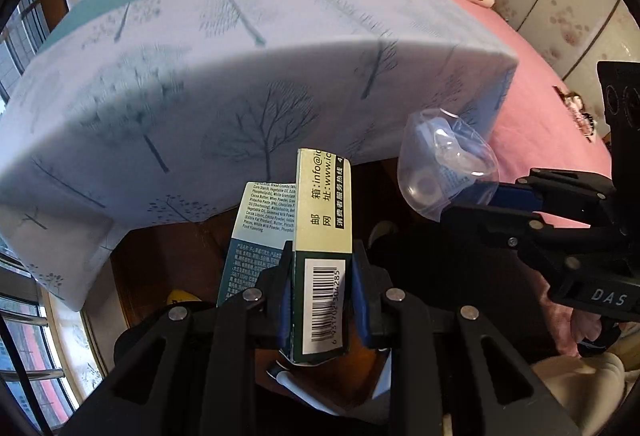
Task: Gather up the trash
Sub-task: 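Carry the box and bottle over the bin and open both tools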
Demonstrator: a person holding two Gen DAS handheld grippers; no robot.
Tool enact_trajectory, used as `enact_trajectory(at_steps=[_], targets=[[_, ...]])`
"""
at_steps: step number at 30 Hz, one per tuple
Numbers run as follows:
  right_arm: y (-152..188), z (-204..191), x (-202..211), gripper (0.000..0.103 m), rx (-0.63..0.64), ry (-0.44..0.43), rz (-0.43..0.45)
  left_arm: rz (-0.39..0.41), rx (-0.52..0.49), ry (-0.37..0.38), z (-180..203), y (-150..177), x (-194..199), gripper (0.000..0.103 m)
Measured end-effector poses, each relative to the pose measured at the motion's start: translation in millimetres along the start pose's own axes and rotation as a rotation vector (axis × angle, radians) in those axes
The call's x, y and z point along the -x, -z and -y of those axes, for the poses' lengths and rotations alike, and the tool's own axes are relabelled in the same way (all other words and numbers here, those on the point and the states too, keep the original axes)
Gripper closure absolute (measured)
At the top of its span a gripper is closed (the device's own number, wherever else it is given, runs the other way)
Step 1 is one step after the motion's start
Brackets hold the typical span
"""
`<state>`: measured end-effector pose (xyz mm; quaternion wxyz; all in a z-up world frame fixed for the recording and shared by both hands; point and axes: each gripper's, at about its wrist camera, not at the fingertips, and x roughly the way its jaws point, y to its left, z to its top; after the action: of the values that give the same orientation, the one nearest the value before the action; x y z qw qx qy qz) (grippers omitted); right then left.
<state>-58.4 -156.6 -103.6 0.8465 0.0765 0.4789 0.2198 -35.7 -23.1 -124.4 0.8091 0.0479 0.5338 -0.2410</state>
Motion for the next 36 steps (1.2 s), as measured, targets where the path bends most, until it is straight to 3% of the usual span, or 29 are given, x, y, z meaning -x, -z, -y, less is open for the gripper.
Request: enact_trajectory(at_steps=[4,10,19,28,36], targets=[[8,17,-35,0.08,-0.023,0.018,-0.055,-0.005,-0.004,-0.033,-7,3,-27,0.08],[22,44,-86,0.08,-0.067,0.048,-0.118,-0.082,0.029,-0.053,-21,8,-92,0.08],[52,95,-163,0.08,-0.262,0.04,-0.176,-0.186,0.086,-0.073,-39,12,-172,0.08],[65,115,-191,0.08,-0.357,-0.024,-0.225,-0.263,0.201,-0.048,-62,17,-212,0.08],[65,122,-202,0.08,-0.418,-0.029,-0.239,-0.27,0.22,-0.03,-71,18,-216,0.079]])
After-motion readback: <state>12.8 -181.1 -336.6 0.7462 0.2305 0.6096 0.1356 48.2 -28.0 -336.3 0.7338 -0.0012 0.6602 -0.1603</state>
